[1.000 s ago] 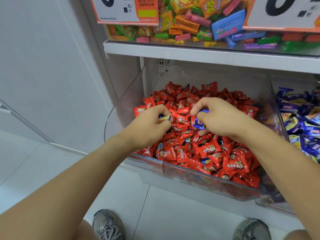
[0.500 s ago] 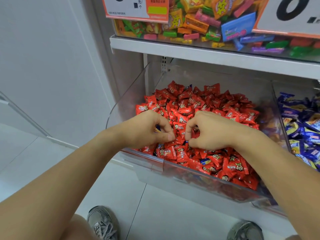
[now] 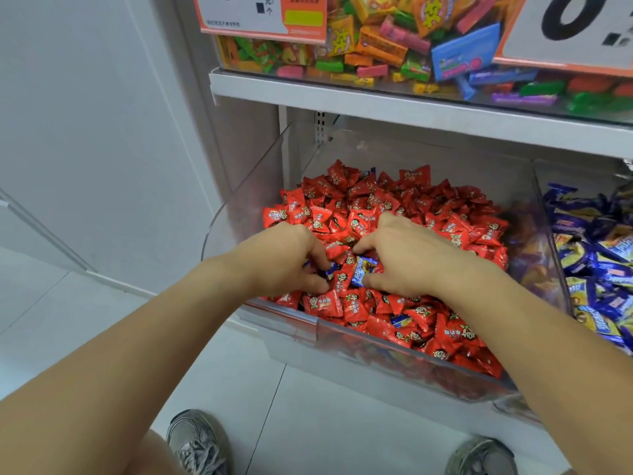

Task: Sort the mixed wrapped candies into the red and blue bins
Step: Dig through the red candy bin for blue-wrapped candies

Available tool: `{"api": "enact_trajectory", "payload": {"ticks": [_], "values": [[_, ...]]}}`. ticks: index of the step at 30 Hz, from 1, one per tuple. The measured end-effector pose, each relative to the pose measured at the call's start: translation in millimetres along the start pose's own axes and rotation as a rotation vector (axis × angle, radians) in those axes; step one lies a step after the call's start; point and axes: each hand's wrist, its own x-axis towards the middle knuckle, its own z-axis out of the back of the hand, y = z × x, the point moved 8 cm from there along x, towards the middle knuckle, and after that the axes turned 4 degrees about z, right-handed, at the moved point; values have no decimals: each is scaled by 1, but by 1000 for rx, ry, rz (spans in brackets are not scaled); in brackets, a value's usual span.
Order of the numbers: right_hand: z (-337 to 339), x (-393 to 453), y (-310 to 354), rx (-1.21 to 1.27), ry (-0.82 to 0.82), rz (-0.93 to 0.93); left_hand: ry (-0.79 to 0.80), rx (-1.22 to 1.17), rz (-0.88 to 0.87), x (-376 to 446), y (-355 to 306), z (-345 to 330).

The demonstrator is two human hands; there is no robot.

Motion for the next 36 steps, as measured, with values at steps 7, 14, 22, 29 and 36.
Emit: {"api": "enact_trajectory", "payload": {"ticks": [7, 14, 22, 29, 36], "values": [[7, -5, -1, 105, -85, -22, 123, 94, 15, -3, 3, -8], [19, -12, -3, 339, -153, 4, -4, -19, 33, -7, 8, 11], [22, -2, 22, 533, -174, 113, -74, -88, 65, -18, 16, 25], [-9, 14, 43, 137, 31, 105, -30, -182, 64, -23, 19, 21], [6, 4, 3, 25, -30, -80, -146, -141, 66, -9, 6, 18]]}}
